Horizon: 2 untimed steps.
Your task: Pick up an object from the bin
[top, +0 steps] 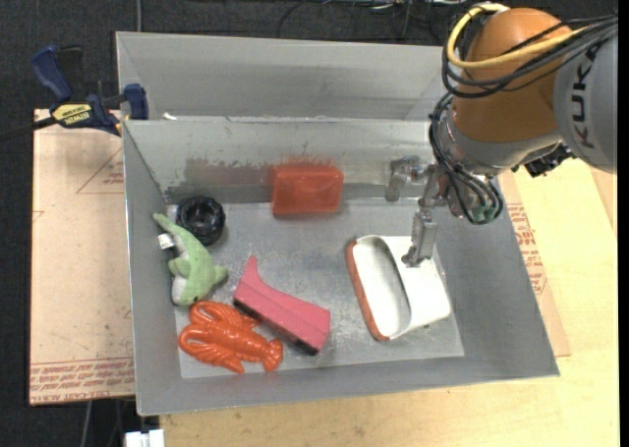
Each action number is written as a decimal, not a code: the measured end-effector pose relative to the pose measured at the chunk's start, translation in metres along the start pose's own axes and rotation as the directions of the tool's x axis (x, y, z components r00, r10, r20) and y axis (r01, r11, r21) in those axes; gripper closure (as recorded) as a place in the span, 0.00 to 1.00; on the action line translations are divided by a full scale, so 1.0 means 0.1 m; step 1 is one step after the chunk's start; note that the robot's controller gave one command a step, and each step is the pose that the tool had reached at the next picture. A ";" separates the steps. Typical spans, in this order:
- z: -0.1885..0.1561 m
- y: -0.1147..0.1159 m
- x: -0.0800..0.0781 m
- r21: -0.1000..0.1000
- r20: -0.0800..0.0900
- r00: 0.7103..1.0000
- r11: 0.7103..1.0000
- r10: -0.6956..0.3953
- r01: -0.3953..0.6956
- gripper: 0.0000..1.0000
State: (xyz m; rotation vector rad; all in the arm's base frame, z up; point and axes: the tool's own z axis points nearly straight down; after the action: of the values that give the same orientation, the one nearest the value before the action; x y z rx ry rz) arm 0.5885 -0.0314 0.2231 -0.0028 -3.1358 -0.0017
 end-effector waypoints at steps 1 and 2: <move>-0.05 0.00 -0.01 0.001 0.008 1.000 1.000 -0.001 0.001 0.00; 0.63 0.08 0.73 -0.001 -0.001 0.982 0.982 -0.189 0.189 0.00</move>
Offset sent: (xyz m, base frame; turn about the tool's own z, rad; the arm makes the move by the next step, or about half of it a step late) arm -0.0796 0.0079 -0.0682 -0.2102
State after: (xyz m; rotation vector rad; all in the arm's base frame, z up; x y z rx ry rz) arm 0.5155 -0.0233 0.1606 0.2947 -3.1208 -0.0045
